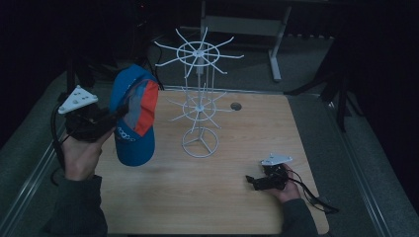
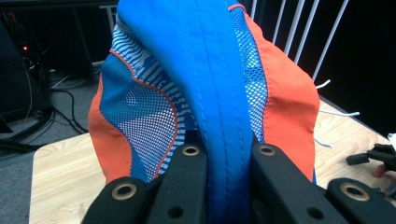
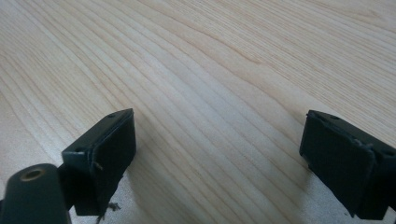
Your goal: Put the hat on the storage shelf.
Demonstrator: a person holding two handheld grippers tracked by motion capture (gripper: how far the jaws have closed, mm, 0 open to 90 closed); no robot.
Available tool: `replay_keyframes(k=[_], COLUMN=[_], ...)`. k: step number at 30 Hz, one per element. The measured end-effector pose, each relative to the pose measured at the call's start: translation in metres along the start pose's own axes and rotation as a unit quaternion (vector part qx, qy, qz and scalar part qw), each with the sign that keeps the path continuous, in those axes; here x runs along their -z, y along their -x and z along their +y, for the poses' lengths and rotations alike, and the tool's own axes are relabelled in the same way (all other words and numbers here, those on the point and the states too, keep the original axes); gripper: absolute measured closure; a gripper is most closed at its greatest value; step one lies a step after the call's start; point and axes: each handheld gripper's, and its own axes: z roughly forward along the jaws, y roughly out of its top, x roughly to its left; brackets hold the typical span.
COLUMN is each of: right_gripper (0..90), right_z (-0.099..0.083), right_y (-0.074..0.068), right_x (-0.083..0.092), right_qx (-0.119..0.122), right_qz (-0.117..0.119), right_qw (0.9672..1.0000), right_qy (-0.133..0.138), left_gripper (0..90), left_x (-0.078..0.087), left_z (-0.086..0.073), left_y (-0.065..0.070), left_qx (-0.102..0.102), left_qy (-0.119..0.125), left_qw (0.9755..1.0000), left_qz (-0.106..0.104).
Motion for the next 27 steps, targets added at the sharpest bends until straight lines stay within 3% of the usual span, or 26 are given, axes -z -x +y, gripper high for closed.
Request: replay_keyframes(k=[27], right_gripper=[10.4], right_z=[0.000], right_y=[0.000], right_x=[0.000], right_qx=[0.000], right_qz=[0.000], right_qw=[1.0000], right_qy=[0.000], left_gripper=[88.6], left_x=[0.006], left_z=[0.014], left_y=[0.002], left_qx=[-0.008], left_qy=[0.014], left_qw=[0.9999], left_qz=[-0.003])
